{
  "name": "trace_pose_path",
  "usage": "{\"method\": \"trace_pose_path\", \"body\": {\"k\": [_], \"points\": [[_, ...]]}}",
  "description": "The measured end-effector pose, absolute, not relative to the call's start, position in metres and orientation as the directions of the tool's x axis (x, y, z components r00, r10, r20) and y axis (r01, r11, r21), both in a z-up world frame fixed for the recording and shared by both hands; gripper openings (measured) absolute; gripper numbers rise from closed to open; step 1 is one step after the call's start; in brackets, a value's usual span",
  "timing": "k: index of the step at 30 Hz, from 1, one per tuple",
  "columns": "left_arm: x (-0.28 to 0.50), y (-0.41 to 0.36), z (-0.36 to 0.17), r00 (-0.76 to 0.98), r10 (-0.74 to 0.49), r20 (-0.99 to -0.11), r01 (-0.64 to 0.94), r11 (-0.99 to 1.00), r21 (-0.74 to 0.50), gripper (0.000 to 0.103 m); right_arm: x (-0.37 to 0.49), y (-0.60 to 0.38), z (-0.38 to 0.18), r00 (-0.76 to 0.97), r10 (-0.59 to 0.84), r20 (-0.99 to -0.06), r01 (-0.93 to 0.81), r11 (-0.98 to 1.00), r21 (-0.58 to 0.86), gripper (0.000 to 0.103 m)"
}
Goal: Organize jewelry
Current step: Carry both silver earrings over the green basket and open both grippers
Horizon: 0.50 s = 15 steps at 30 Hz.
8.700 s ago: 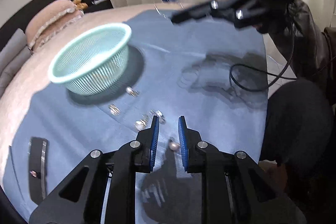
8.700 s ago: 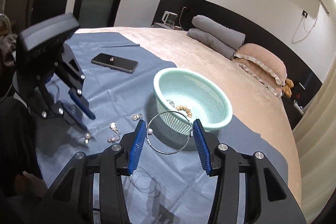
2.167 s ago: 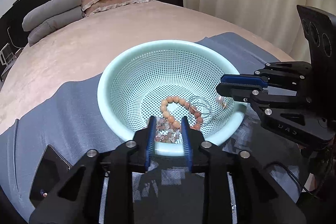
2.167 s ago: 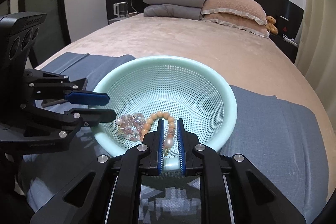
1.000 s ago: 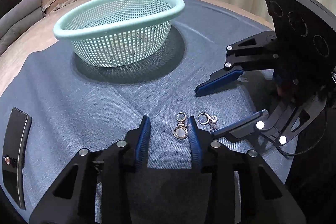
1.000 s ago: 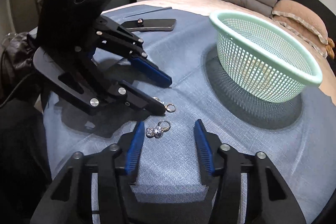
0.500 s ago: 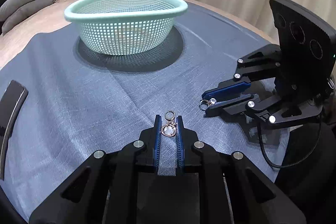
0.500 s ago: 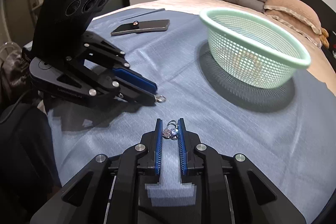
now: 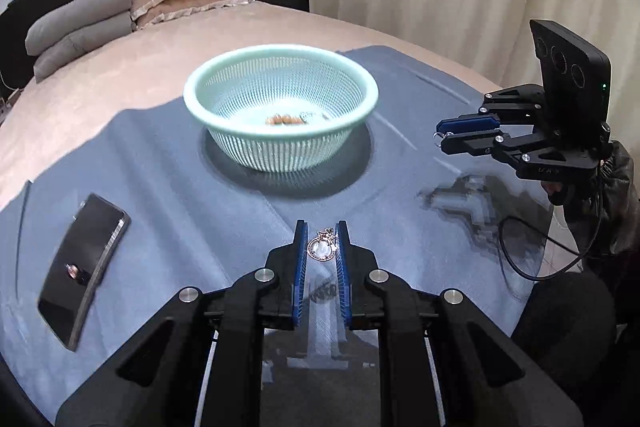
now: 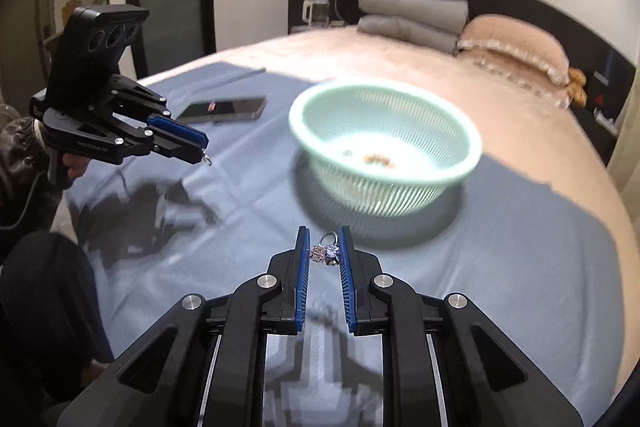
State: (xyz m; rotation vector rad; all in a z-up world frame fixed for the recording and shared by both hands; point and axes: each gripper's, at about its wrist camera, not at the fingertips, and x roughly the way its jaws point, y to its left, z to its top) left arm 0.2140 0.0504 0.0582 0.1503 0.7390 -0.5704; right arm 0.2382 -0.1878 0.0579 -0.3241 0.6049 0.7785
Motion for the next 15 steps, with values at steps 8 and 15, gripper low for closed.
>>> {"method": "trace_pose_path", "body": {"k": [8,15], "points": [[0.261,0.035,0.110,0.667,-0.420,-0.615,0.507,0.861,-0.038,0.014,0.280,-0.169,0.108,0.653,0.574,-0.494,-0.698,0.710,-0.097,0.014],[0.295,0.017,0.089,0.642,-0.431,-0.634,0.483,0.870,-0.101,0.014,0.314,-0.148,0.082,0.658,0.526,-0.539,-0.657,0.750,-0.070,0.014]]}}
